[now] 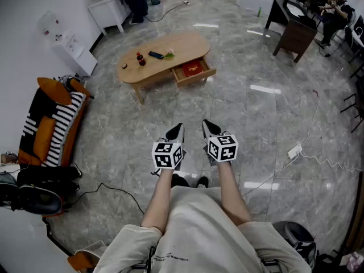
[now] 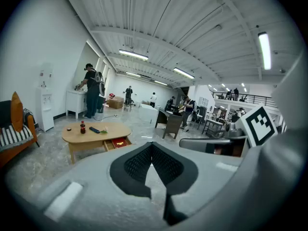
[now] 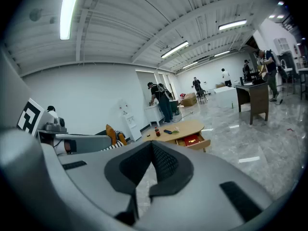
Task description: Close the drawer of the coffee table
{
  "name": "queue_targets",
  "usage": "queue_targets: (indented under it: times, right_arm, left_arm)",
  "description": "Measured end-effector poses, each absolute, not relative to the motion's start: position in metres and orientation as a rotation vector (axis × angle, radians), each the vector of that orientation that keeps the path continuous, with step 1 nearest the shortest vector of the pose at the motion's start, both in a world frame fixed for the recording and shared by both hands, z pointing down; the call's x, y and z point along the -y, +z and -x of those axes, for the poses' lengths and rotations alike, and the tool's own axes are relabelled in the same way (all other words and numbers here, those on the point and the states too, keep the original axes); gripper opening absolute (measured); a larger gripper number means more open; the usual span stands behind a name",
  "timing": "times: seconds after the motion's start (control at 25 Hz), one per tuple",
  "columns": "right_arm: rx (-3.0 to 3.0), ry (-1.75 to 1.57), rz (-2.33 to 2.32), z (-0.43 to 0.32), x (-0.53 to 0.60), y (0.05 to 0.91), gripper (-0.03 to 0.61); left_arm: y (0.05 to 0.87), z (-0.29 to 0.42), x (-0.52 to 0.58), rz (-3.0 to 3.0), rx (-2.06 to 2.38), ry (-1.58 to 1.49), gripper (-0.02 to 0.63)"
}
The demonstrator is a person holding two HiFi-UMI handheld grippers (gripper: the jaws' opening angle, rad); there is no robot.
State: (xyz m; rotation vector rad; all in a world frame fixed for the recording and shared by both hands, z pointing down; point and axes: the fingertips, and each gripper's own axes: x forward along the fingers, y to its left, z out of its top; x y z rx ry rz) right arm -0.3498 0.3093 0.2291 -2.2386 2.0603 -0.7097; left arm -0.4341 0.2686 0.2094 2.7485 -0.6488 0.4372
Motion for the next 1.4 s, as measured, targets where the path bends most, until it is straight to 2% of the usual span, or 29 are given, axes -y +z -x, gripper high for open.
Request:
queue_targets:
  times: [0.76, 1.4]
  right_arm:
    - [-1.957, -0.661, 2.149, 0.301, -0.326, 0.213, 0.015]
    - [-1.850, -0.685, 2.113, 0.211, -0.253, 0.210, 0.015]
  left_arm:
    - [0.222, 0.393, -0.269, -2.738, 0.585, 0.462, 0.009]
    - [0.222, 0.311, -0.156, -2.681, 0.628, 0.440, 0.009]
